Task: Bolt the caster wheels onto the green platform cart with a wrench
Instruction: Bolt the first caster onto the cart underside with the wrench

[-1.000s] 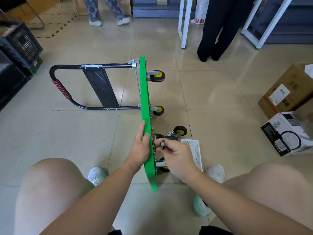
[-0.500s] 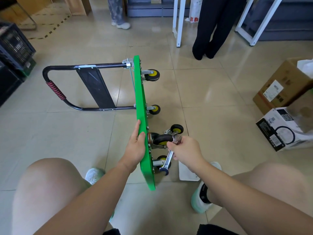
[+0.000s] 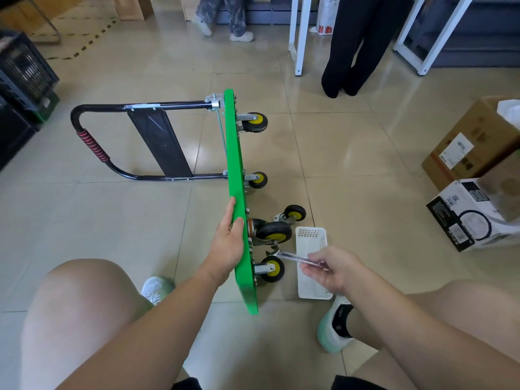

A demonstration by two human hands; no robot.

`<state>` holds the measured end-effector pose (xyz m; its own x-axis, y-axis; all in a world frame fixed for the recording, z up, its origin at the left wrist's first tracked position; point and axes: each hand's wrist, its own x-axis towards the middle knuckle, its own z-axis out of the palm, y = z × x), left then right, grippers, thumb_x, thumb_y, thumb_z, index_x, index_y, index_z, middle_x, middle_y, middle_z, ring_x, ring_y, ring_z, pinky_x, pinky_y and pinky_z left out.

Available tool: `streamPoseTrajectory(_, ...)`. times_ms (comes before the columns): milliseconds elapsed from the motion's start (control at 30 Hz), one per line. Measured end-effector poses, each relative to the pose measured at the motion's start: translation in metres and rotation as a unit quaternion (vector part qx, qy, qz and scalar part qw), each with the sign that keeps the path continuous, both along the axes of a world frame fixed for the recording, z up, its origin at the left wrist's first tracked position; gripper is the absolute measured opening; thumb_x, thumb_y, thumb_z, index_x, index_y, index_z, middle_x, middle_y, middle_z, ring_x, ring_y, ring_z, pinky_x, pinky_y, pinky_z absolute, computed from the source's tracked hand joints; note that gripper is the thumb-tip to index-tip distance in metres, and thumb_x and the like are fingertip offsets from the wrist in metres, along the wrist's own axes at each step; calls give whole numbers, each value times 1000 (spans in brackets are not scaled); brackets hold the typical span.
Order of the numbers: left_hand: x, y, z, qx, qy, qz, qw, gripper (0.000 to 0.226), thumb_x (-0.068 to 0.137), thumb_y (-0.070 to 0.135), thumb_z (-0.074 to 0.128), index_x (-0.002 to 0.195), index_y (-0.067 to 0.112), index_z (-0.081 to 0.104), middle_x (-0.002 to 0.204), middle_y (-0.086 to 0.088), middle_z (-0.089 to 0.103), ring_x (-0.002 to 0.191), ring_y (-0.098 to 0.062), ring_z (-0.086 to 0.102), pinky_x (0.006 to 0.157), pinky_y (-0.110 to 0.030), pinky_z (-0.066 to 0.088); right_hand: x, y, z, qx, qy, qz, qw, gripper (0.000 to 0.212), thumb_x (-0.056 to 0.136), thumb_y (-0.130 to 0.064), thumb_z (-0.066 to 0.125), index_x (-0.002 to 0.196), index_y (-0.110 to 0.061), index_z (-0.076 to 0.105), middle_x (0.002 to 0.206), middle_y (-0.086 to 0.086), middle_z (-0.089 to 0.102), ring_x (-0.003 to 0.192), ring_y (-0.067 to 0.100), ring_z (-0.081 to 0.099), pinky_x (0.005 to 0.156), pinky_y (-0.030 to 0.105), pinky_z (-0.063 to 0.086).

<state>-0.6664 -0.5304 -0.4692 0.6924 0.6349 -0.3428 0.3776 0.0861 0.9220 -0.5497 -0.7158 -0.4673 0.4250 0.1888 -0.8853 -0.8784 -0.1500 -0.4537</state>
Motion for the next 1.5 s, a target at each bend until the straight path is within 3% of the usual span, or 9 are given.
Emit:
streamPoseTrajectory(167,1,1,-1,4,0,-2,1000,53,113,30,31,159,55,20,137,12,53,94,-2,58,75,-21,47,-37,-26,-34,97,135,65,984,18,100,1,50,96,7,67,75,12,69,55,20,68,48,28,58)
streamPoseTrajectory(300,2,3,-4,1,-1,-2,1000,53,112,32,31,157,60,20,130,17,57,102,-9,62,87,-28,53,-51,-23,-50,111,71,158,979,33,102,-2,37,113,-9,67,74,-4,59,53,8,47,46,21,40)
streamPoseTrajectory(433,2,2,-5,1,4,2,1000,53,112,34,32,155,63,21,143,14,54,108,-8,62,93,-31,53,-58,-8,-59,63,-8,147,987,28,104,-16,45,113,-12,71,72,-5,54,53,7,37,47,20,28)
streamPoseTrajectory(533,2,2,-4,9,6,-2,1000,53,112,34,31,156,61,20,146,14,51,103,-4,61,87,-26,52,-66,-1,-64,35,-54,156,986,23,103,-25,53,106,-15,74,76,-4,53,58,9,36,49,21,31)
streamPoseTrajectory(733,2,2,-4,12,11,-3,1000,53,112,34,31,156,62,19,149,12,50,107,-10,62,96,-34,54,-83,13,-60,48,-79,165,982,30,103,-23,53,79,-10,64,70,0,52,58,12,38,51,22,34)
streamPoseTrajectory(1000,3,3,-1,6,20,-1,1000,53,112,33,31,156,60,21,131,12,58,104,-13,62,94,-35,55,-90,23,-65,67,-71,191,977,24,104,-27,52,88,-16,66,82,2,52,60,12,39,52,23,35)
streamPoseTrajectory(1100,2,3,-2,6,17,-2,1000,53,112,32,31,157,59,20,140,11,55,104,-7,61,82,-23,50,-91,25,-68,84,-79,220,969,22,104,-27,51,93,-13,64,82,4,54,59,13,42,51,25,37)
streamPoseTrajectory(1267,2,4,-5,6,17,-5,1000,53,112,35,30,156,62,19,150,11,51,118,-12,60,101,-34,51,-89,29,-69,72,-129,302,942,20,104,-23,49,105,-10,65,88,7,55,64,17,48,55,30,47)
streamPoseTrajectory(1500,2,4,-5,7,15,-4,1000,53,112,32,31,157,58,20,147,15,52,109,-5,62,88,-23,51,-86,31,-71,27,-202,379,903,26,105,-22,47,113,-6,66,90,11,61,67,19,58,70,36,57)
